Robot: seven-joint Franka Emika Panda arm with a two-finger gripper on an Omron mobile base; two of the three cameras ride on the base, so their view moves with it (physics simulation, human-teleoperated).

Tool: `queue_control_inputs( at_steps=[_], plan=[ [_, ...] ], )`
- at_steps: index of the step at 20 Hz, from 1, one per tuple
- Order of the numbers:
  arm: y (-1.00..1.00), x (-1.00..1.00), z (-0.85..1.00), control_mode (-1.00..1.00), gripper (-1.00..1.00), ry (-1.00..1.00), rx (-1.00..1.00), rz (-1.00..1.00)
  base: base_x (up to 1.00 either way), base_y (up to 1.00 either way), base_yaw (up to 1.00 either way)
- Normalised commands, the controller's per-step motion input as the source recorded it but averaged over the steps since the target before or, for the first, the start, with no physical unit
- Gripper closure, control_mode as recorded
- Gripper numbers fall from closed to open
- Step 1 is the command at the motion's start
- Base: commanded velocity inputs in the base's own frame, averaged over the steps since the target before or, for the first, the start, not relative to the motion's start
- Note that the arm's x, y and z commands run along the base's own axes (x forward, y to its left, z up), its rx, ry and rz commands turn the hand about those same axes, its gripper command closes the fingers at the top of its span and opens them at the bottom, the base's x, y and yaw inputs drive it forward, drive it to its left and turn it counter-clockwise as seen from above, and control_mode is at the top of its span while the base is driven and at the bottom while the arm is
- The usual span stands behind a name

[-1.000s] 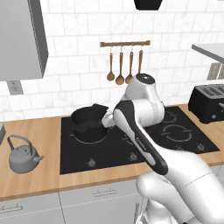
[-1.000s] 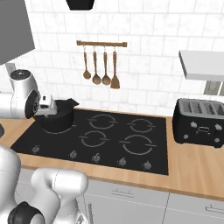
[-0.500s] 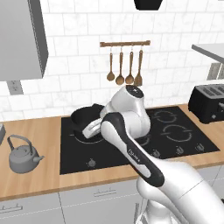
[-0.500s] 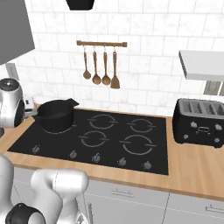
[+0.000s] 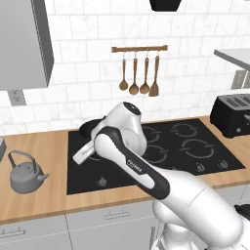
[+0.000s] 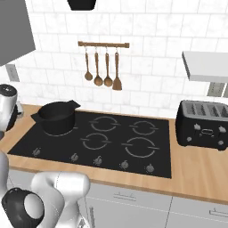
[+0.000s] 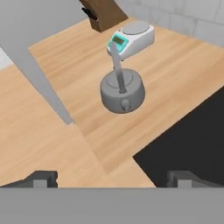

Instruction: Pick the kettle from the counter and place it on a stove burner. Then turn the burner on.

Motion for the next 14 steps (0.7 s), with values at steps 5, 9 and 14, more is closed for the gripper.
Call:
queue_control_inputs(
  at_steps=[5,9,14],
  plan=[
    [0.83,0.00,-0.17,-1.00,-1.00,0.05,0.00,0.15,0.00,0.00,0.00],
    [0.70,0.00,-0.15,-1.00,-1.00,0.02,-0.05,0.04,0.00,0.00,0.00],
    [0.28,0.14,-0.06,-1.00,-1.00,0.00,-0.05,-0.06,0.00,0.00,0.00]
  ],
)
